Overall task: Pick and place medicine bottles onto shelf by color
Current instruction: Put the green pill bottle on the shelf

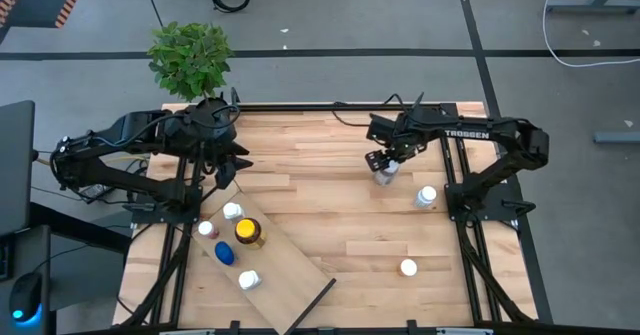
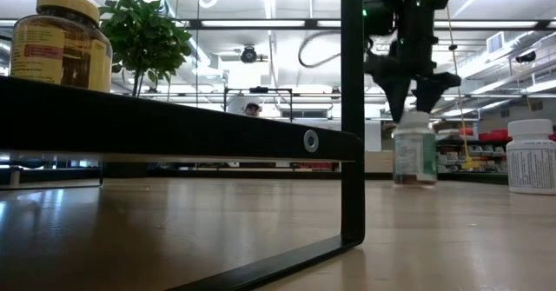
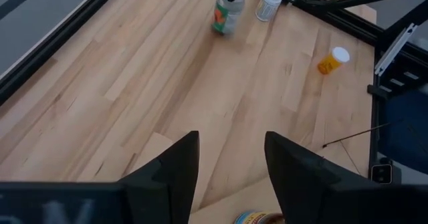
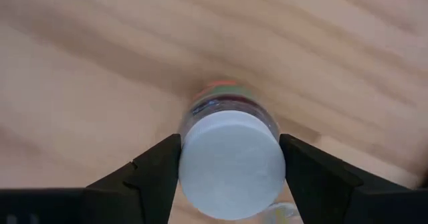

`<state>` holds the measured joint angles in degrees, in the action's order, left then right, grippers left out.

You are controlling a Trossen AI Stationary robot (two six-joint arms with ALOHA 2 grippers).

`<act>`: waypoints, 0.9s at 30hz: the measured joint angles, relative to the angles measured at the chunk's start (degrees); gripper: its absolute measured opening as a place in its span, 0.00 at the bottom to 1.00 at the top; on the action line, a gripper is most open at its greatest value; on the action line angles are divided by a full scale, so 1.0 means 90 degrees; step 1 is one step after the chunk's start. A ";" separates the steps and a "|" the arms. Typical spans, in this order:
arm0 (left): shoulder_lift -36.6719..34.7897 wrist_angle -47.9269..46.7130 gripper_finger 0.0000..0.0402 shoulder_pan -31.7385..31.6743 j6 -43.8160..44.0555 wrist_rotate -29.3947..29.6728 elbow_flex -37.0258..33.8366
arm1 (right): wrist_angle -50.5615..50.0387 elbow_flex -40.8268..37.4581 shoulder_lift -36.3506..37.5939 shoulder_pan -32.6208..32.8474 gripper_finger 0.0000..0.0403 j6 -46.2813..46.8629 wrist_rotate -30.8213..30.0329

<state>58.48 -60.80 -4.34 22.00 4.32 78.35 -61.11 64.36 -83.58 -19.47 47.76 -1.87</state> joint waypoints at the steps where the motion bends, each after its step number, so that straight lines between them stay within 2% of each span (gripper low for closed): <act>1: 0.0000 0.0000 0.44 0.0000 -0.0002 0.0000 0.0000 | 0.0068 0.0070 0.0008 0.0102 0.62 0.0051 0.0000; 12: 0.0000 0.0000 0.43 0.0000 -0.0026 -0.0002 0.0000 | 0.1103 0.0576 0.0011 0.1574 0.62 0.0813 -0.0084; 19: 0.0000 0.0002 0.44 0.0000 -0.0085 -0.0001 0.0001 | 0.1578 0.0867 -0.0114 0.2112 0.62 0.0964 -0.0155; 23: 0.0000 0.0002 0.44 0.0000 -0.0085 -0.0002 0.0002 | 0.1548 0.1602 -0.0784 0.2400 0.62 0.0521 -0.0170; 27: 0.0000 -0.0039 0.44 0.0002 -0.0083 -0.0002 0.0002 | 0.1254 0.2936 -0.1831 0.2611 0.62 0.0038 -0.0165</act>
<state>58.48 -61.14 -4.32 21.26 4.29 78.37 -49.83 90.79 -100.06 4.02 48.10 -3.36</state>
